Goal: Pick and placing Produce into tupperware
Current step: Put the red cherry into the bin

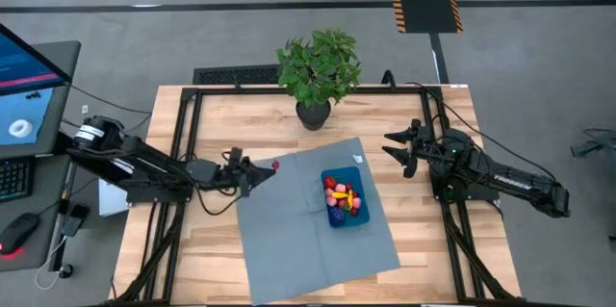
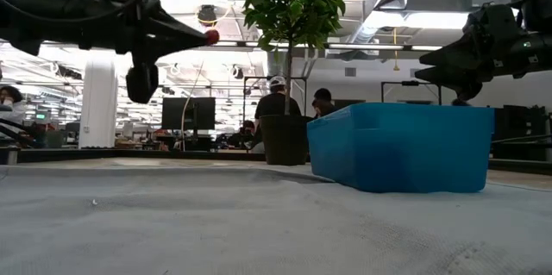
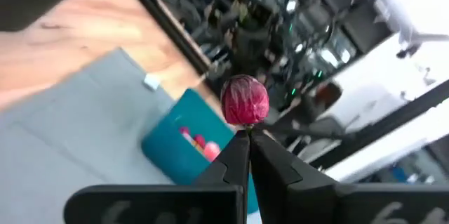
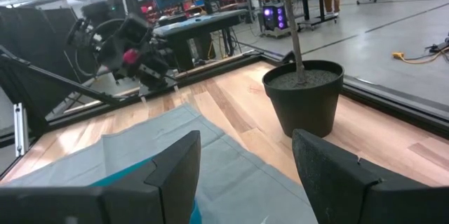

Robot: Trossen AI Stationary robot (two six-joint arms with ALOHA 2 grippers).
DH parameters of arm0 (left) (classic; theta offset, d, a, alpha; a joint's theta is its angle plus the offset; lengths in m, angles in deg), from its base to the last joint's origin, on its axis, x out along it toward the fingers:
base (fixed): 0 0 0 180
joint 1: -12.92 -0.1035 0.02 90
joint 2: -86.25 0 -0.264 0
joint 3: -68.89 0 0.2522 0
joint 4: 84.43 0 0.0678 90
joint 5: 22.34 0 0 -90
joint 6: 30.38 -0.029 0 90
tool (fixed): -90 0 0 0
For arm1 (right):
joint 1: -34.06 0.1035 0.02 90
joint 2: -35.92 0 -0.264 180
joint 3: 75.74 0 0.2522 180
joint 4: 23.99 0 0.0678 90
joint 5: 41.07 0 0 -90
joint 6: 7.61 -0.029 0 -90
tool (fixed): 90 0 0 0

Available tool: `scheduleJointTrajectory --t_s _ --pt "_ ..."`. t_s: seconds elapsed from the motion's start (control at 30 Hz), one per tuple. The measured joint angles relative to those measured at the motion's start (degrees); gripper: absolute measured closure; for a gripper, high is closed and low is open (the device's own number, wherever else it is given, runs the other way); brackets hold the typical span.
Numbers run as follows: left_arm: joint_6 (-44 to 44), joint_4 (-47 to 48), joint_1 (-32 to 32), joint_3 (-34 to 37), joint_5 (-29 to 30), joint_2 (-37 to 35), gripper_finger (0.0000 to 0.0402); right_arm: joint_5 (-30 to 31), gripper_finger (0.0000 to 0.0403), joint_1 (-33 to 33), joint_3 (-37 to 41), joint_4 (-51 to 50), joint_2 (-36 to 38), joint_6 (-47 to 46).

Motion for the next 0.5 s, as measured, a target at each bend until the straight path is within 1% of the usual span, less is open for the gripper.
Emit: scheduleJointTrajectory --t_s 0.07,0.1,0.2,0.27,0.3,0.37,0.43,0.5 --pt "-2.28 1.58 -0.02 -0.68 -1.27 0.71 0.0401 0.00 0.0154 0.01 0.00 0.00 0.01 0.00" --pt "-5.44 2.57 -0.18 -1.19 -1.93 1.05 0.0401 0.00 0.0154 -0.01 -0.01 0.00 0.01 0.00" --pt "-20.51 8.70 -0.94 -2.45 -6.22 1.07 0.0401 0.00 0.0154 0.00 -0.01 0.00 0.00 0.00" --pt "-28.94 13.28 -1.31 -3.34 -7.31 1.10 0.0401 0.00 0.0154 0.01 -0.01 0.00 0.01 0.00" --pt "-32.43 15.56 -1.53 -3.95 -6.79 1.10 0.0401 0.00 0.0154 0.01 -0.02 0.00 0.00 0.00" --pt "-37.26 20.10 -2.13 -5.48 -3.68 1.10 0.0401 0.00 0.0154 0.00 -0.01 0.00 -0.01 0.00" --pt "-39.16 24.67 -2.94 -7.25 0.53 1.10 0.0401 0.00 0.0154 0.00 -0.01 0.00 -0.01 0.00" --pt "-38.33 29.70 -4.15 -9.57 5.25 1.10 0.0401 0.00 0.0154 0.00 -0.01 0.00 0.01 0.00"
